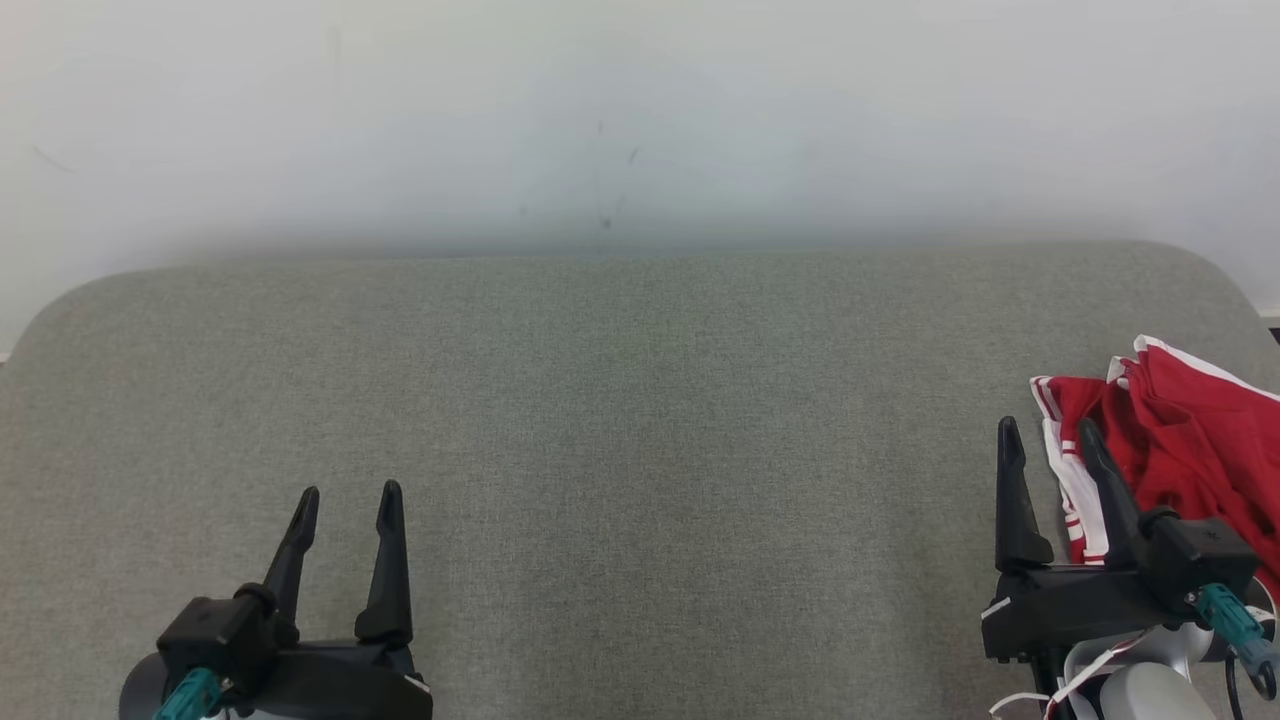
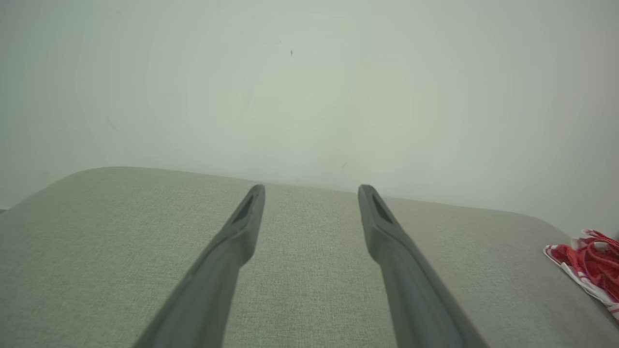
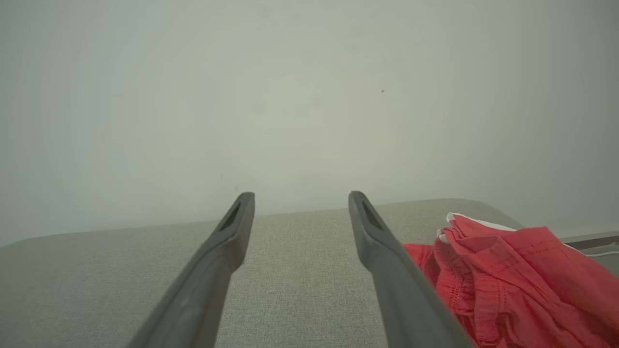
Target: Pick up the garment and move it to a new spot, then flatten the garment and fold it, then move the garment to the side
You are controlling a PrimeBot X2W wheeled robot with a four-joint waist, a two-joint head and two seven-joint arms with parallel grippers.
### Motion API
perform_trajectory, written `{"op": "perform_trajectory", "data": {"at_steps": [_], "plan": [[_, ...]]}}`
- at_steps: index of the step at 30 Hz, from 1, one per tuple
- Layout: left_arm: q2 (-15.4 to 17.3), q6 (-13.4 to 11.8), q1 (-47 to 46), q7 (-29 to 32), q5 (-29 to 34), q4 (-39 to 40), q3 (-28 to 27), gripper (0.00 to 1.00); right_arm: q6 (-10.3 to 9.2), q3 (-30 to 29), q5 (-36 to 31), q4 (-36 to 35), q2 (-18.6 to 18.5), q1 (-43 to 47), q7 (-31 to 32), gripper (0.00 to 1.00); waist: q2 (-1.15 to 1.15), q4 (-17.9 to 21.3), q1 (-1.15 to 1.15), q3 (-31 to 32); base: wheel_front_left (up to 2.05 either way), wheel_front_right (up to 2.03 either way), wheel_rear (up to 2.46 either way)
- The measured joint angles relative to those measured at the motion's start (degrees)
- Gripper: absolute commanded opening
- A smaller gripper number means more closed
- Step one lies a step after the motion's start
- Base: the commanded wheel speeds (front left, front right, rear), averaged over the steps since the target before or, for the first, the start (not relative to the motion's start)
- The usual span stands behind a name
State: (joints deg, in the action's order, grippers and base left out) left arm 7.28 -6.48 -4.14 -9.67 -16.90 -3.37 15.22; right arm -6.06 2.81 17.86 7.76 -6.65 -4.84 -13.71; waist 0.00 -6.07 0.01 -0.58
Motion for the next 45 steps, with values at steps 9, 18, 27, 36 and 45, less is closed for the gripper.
{"op": "perform_trajectory", "data": {"at_steps": [9, 18, 27, 36, 45], "plan": [[-1.3, -0.1, 0.0, 0.6, -1.5, -0.6, -1.2, 1.00, 0.01, 0.6, -0.3, 0.1, 0.0, -0.2, 0.0, 1.00, 0.00, 0.0, 0.00, -0.5, 0.00, 0.00, 0.00], [-1.8, -0.1, 0.1, 0.6, -2.2, -1.1, -1.8, 1.00, 0.00, 0.8, -0.3, 0.5, 0.5, -0.5, 0.0, 1.00, 0.00, 0.2, 0.00, -0.4, 0.00, 0.00, 0.00], [-2.0, -0.2, 0.2, 1.9, -2.9, -2.5, -2.8, 1.00, 0.00, 0.9, -0.3, 2.5, 0.7, -0.5, 1.4, 1.00, 0.00, 0.3, 0.00, -0.2, 0.00, 0.00, 0.00], [-2.1, -0.6, 0.3, 4.1, -3.3, -3.8, -4.3, 1.00, -0.05, 1.0, -0.3, 3.4, 0.7, -0.4, 3.2, 1.00, 0.00, 0.3, 0.00, 0.0, 0.00, 0.00, 0.00], [-2.8, -0.5, 3.1, 4.7, -3.3, -7.8, -3.7, 0.00, 0.00, 1.4, -0.3, 7.4, 1.7, 3.3, 3.2, 0.00, 0.00, 0.4, -0.01, 0.0, 0.00, 0.00, 0.00]]}}
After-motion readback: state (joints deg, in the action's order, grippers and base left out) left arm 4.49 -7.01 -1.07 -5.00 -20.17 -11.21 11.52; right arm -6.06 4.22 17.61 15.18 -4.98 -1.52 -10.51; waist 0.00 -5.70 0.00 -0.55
